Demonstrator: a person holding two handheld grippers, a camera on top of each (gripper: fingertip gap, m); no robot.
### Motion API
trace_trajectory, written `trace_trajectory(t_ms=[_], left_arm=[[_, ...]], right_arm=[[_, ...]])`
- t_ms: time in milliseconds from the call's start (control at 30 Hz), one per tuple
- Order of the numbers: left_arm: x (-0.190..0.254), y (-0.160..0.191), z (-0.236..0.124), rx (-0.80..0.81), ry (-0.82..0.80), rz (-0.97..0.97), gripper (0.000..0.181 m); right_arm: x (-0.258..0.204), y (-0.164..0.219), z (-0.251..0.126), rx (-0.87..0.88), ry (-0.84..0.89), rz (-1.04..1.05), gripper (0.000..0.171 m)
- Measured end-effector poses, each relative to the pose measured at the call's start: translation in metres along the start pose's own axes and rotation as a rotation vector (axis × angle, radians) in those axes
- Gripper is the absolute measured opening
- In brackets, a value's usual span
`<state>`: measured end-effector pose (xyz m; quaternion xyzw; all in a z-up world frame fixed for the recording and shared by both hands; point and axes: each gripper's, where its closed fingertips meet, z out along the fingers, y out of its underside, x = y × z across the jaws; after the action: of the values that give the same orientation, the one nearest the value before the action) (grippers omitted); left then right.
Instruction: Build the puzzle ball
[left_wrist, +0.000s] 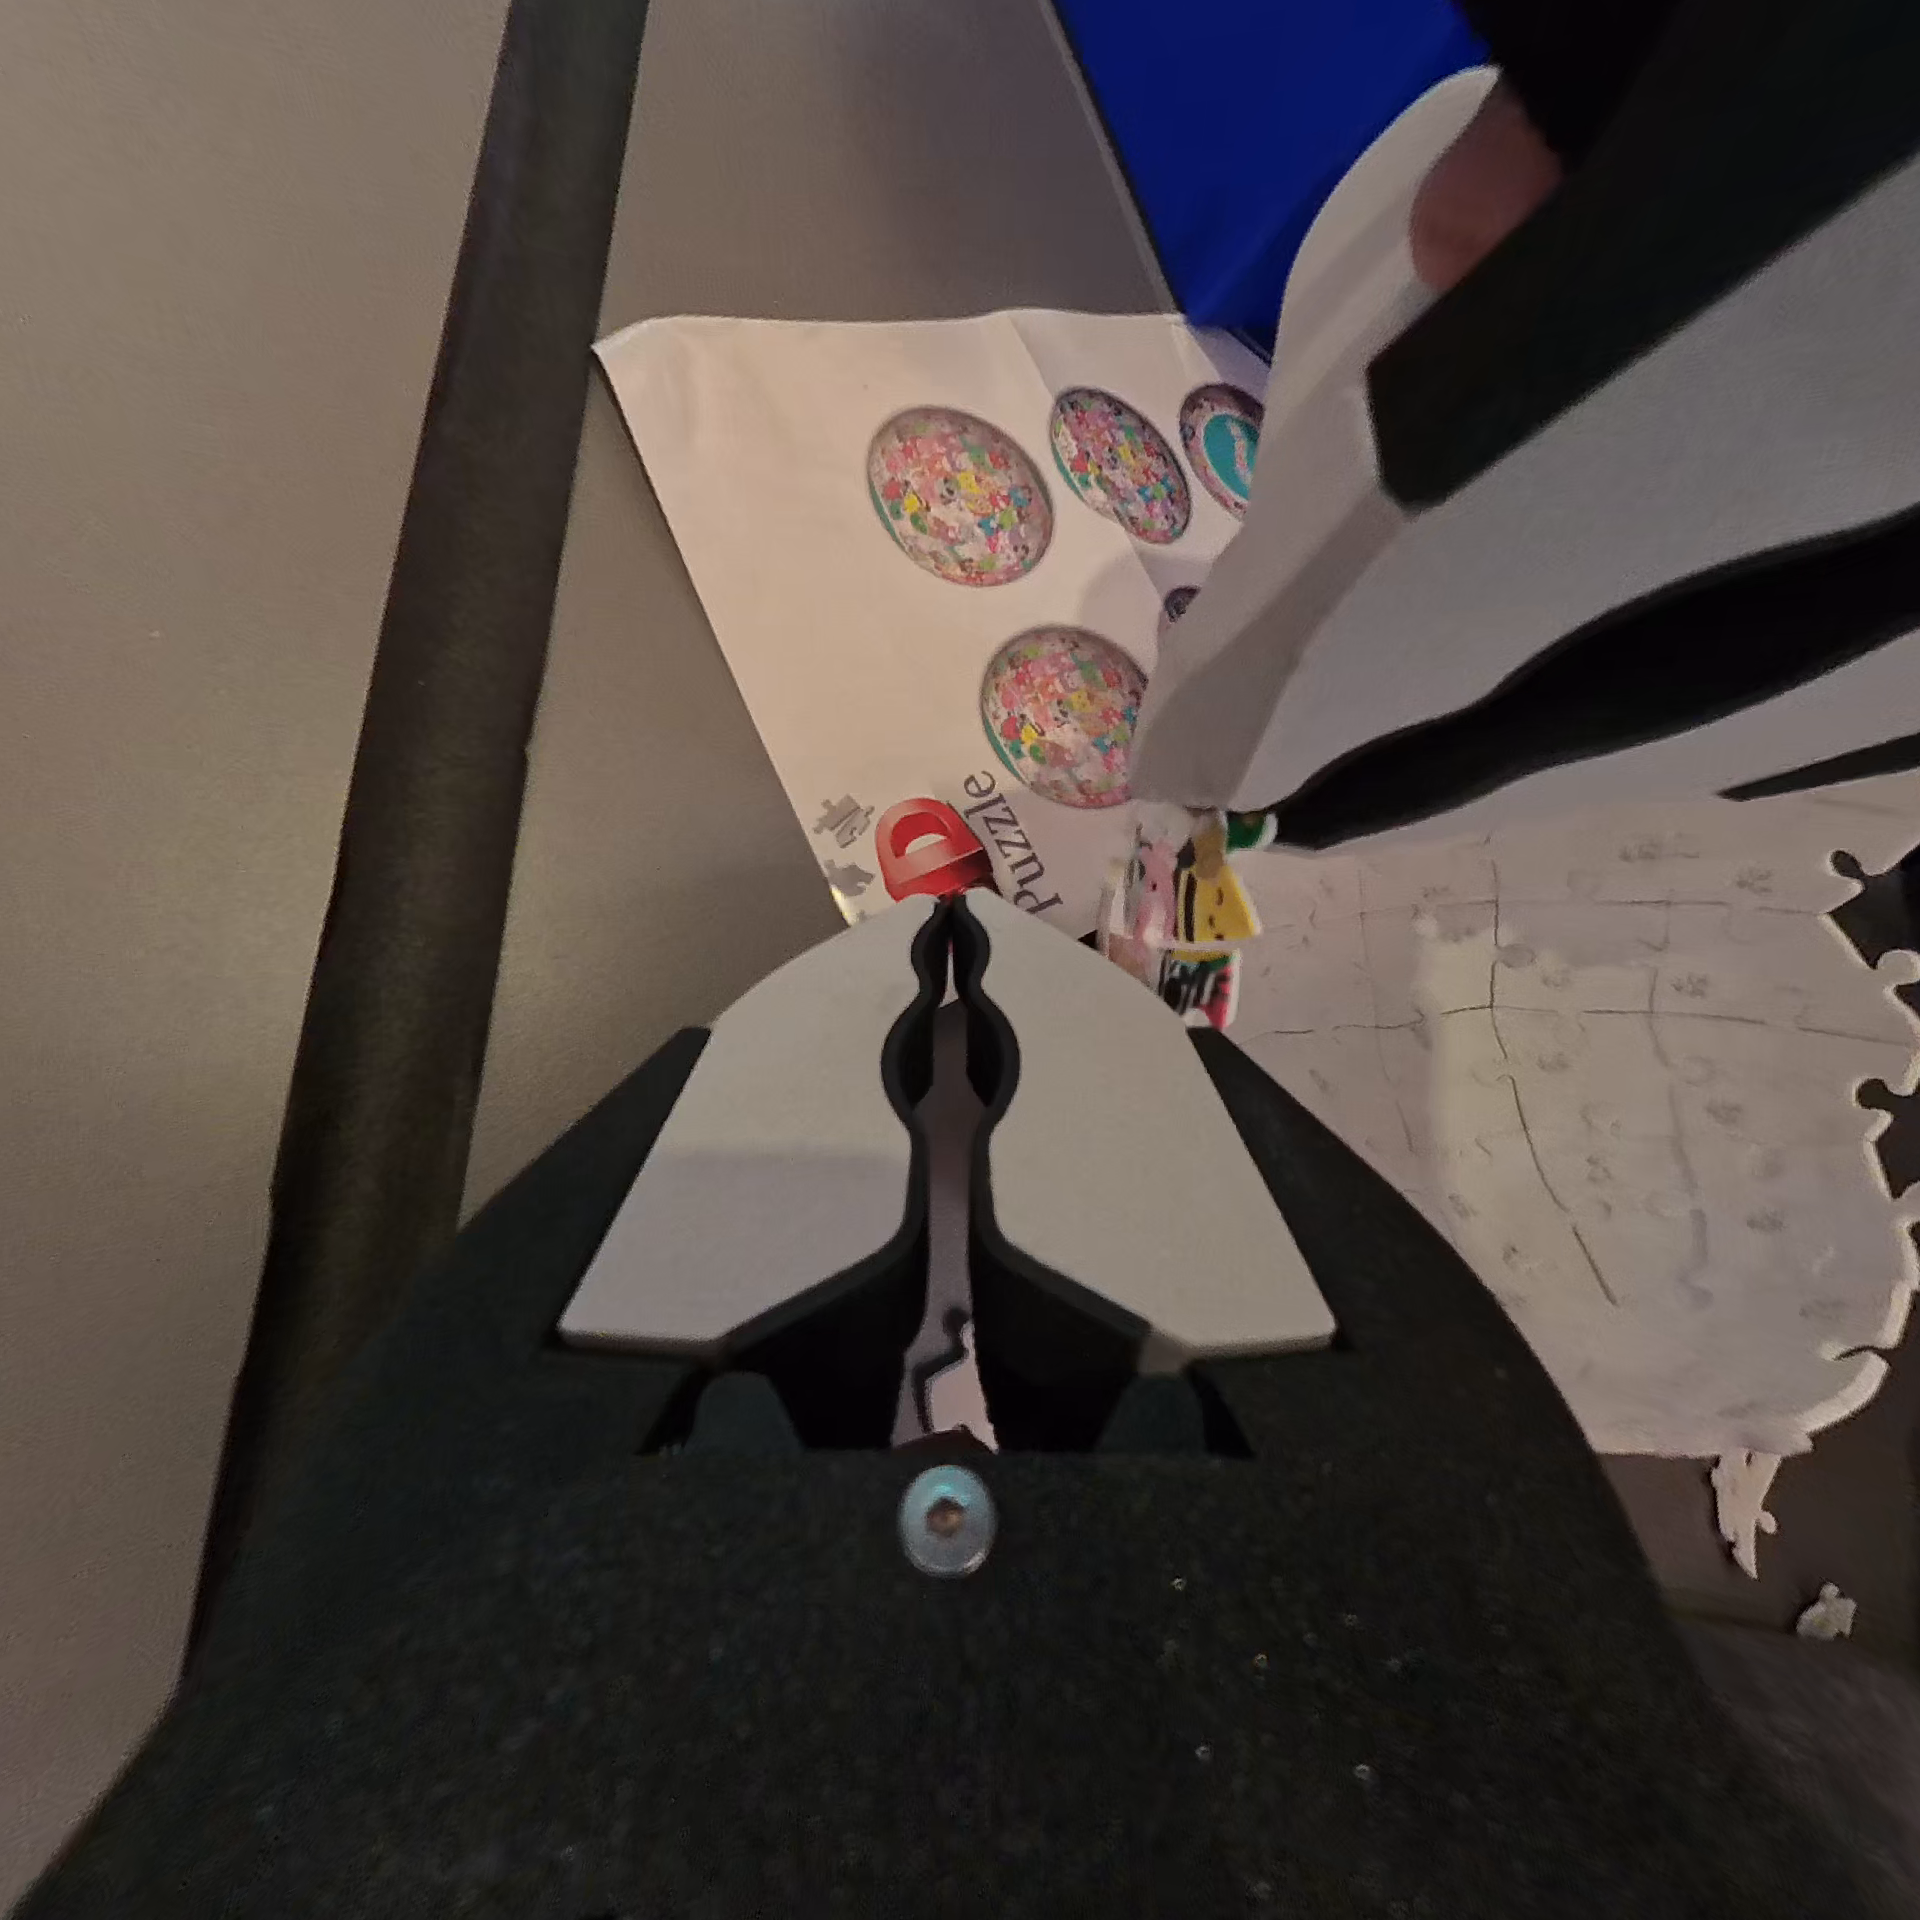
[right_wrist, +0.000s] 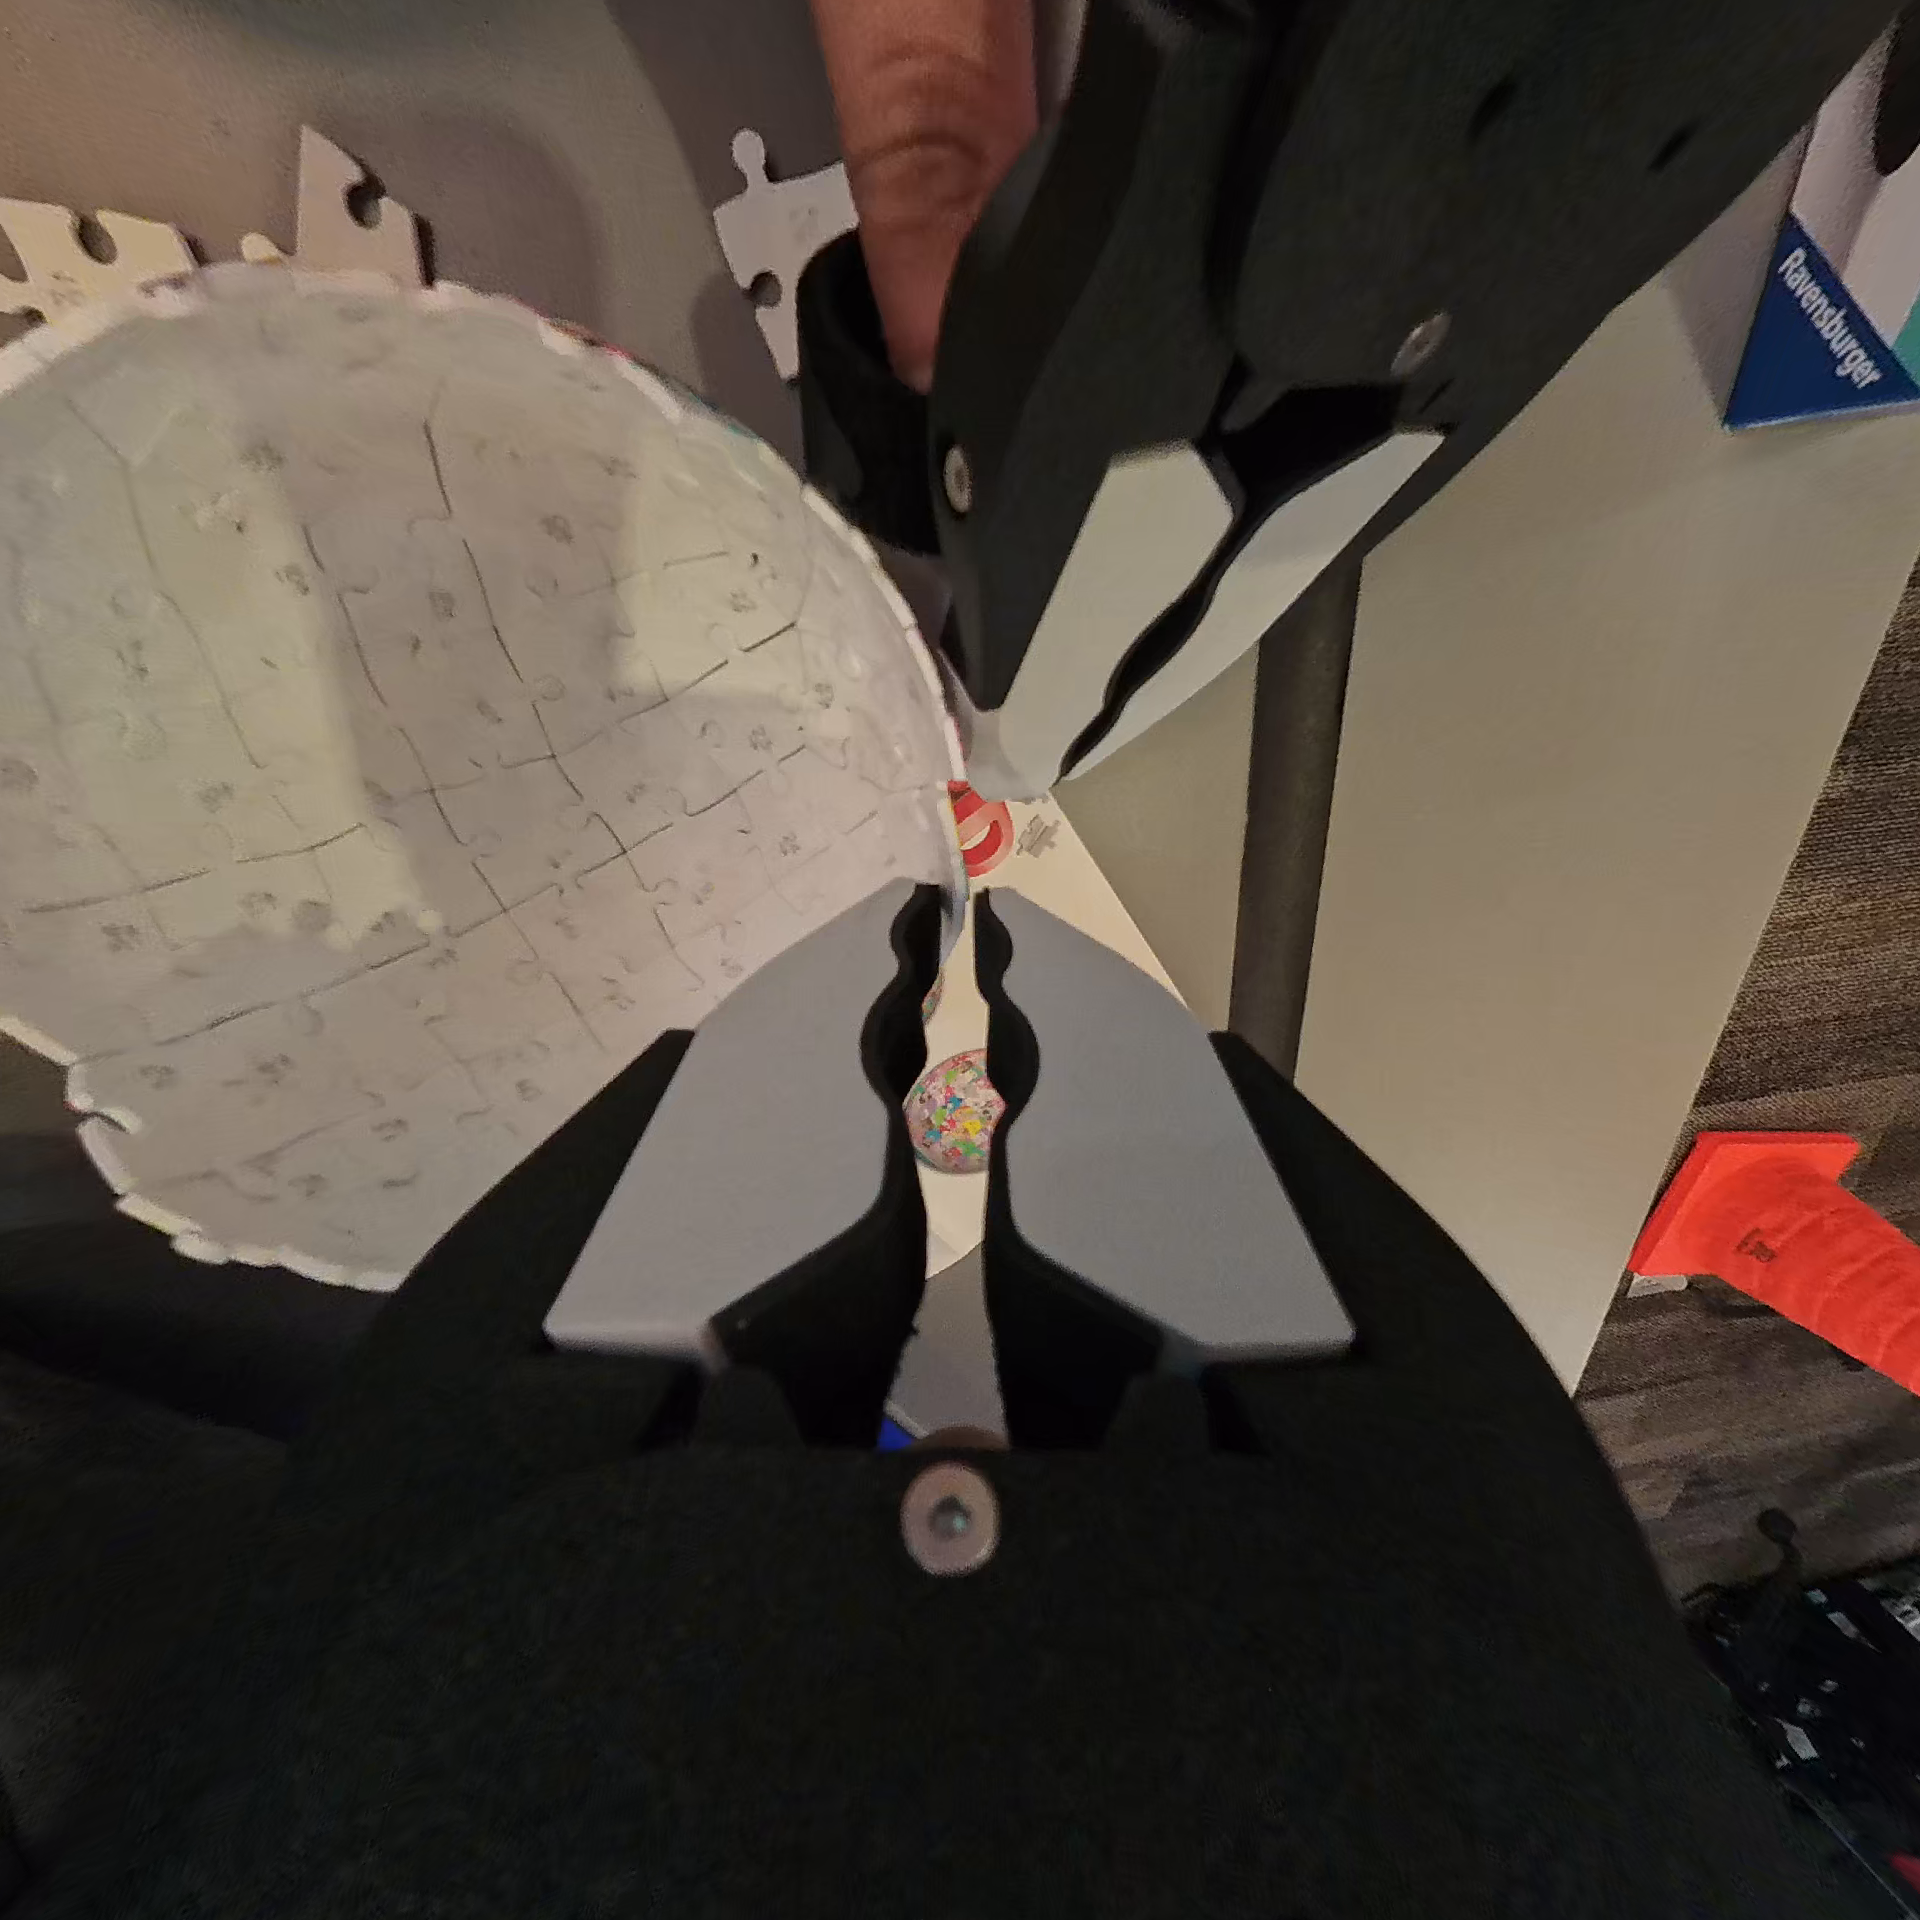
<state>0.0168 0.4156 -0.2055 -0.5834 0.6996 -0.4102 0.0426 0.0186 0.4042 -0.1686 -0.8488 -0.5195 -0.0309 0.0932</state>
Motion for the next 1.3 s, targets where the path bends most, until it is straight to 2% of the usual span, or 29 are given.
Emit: trace_trajectory(t_ms=[700, 867, 1000, 1300], left_arm=[[0.002, 0.001, -0.008, 0.017, 0.021, -0.012, 0.0], [0.001, 0.005, -0.004, -0.002, 0.024, -0.024, 0.0], [0.002, 0.005, -0.002, -0.01, 0.024, -0.022, 0.0], [-0.002, 0.006, -0.003, -0.01, 0.015, -0.032, 0.0]], right_arm=[[0.001, 0.005, 0.005, -0.037, -0.079, 0.15, 0.004], [0.001, 0.003, 0.006, -0.028, -0.053, 0.078, 0.005], [0.002, -0.001, 0.004, -0.006, -0.013, 0.014, 0.013], [0.0, -0.008, 0.003, 0.047, -0.026, -0.027, 0.016]])
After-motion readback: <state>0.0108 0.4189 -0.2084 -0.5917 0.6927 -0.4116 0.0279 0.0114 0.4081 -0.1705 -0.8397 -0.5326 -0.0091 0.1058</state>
